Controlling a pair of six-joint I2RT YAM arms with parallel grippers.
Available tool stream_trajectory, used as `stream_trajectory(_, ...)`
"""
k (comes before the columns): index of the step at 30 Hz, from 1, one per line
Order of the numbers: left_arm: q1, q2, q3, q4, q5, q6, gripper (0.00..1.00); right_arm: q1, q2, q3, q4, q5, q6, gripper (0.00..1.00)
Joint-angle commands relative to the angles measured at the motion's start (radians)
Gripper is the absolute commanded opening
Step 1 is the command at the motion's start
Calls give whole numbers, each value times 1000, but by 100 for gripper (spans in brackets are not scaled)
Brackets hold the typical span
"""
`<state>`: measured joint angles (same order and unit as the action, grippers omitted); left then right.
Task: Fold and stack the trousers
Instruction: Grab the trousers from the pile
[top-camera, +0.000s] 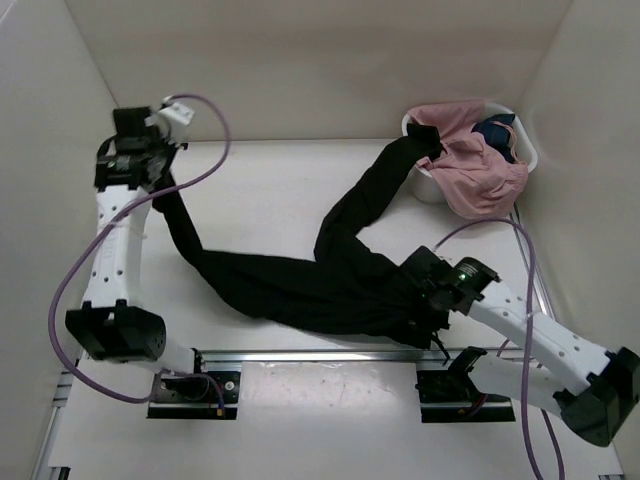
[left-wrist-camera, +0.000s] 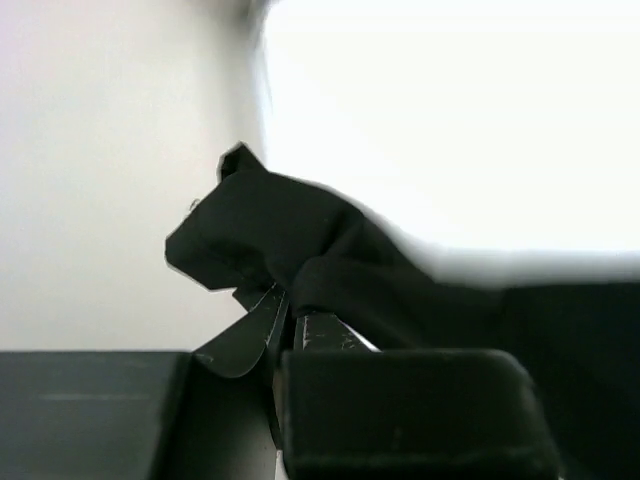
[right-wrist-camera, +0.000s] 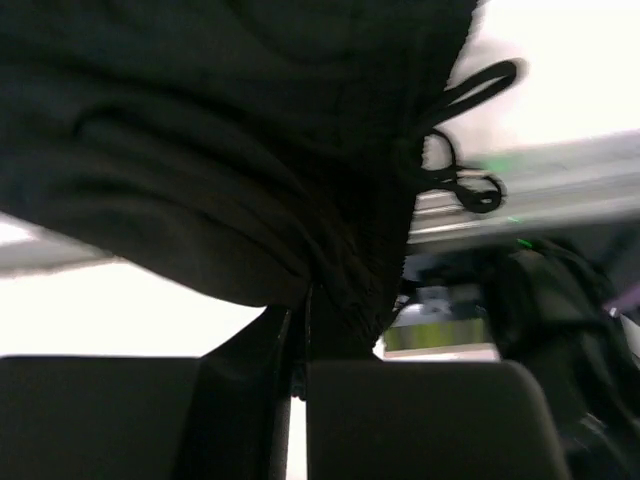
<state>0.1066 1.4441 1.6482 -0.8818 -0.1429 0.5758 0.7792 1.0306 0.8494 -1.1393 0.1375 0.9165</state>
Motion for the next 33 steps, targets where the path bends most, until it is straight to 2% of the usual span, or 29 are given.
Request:
stream_trajectory(1, -203, 100, 168, -17, 10, -4, 14, -11, -66, 10, -194, 228, 231, 0)
stream_trajectory(2, -291, 136, 209, -17, -3, -4, 14, -11, -76, 31, -212, 261, 267, 0)
stream_trajectory(3, -332, 207, 282, -17, -21, -4, 14, -11, -76, 40, -221, 284, 268, 1)
stream_trajectory(4, -370, 244, 317, -17, -33, -4, 14, -11, -76, 51, -230, 306, 268, 18)
stream_trajectory(5, -404, 280, 347, -17, -43, -4, 14, -11, -76, 78, -231, 327, 268, 26)
stream_trajectory(7, -494, 386, 429, -17, -63, -4, 14, -11, -37, 112, -250, 385, 254, 48)
stream_trajectory(8, -522, 421, 452, -17, -63, -4, 14, -11, -24, 129, -251, 402, 245, 50)
stream_trajectory(9, -574, 455, 470, -17, -63, 13, 20, -11, 2, 157, -251, 415, 222, 55)
stream_trajectory(10, -603, 516, 481, -17, -52, 27, 31, -11, 14, 168, -251, 425, 213, 63)
stream_trajectory(11, -629, 544, 481, -17, -52, 42, 48, -11, 23, 177, -251, 435, 203, 67)
stream_trajectory(12, -656, 573, 481, -17, -52, 53, 87, -11, 32, 177, -241, 435, 191, 67)
stream_trajectory(13, -695, 634, 513, -17, -52, 53, 98, -11, 43, 177, -231, 435, 191, 68)
stream_trajectory(15, -723, 699, 568, -17, -34, 19, 100, -11, 43, 177, -212, 435, 191, 68)
stream_trajectory(18, -745, 795, 662, -8, 122, -45, 100, -11, 31, 123, -168, 413, 191, 68)
stream_trajectory(19, -745, 809, 662, 6, 246, -59, 100, -11, 19, 111, -159, 413, 202, 68)
stream_trajectory(22, -745, 866, 645, 46, 398, -134, 100, -11, -6, 56, -128, 392, 211, 68)
stream_trajectory(28, -754, 998, 645, 56, 405, -209, 100, -20, -15, -22, -80, 330, 229, 72)
stream_trajectory(31, -754, 1042, 599, 56, 450, -218, 100, -20, 5, -38, -54, 312, 242, 77)
stream_trajectory(33, -754, 1065, 573, 47, 540, -240, 100, -20, 14, -65, -54, 332, 271, 80)
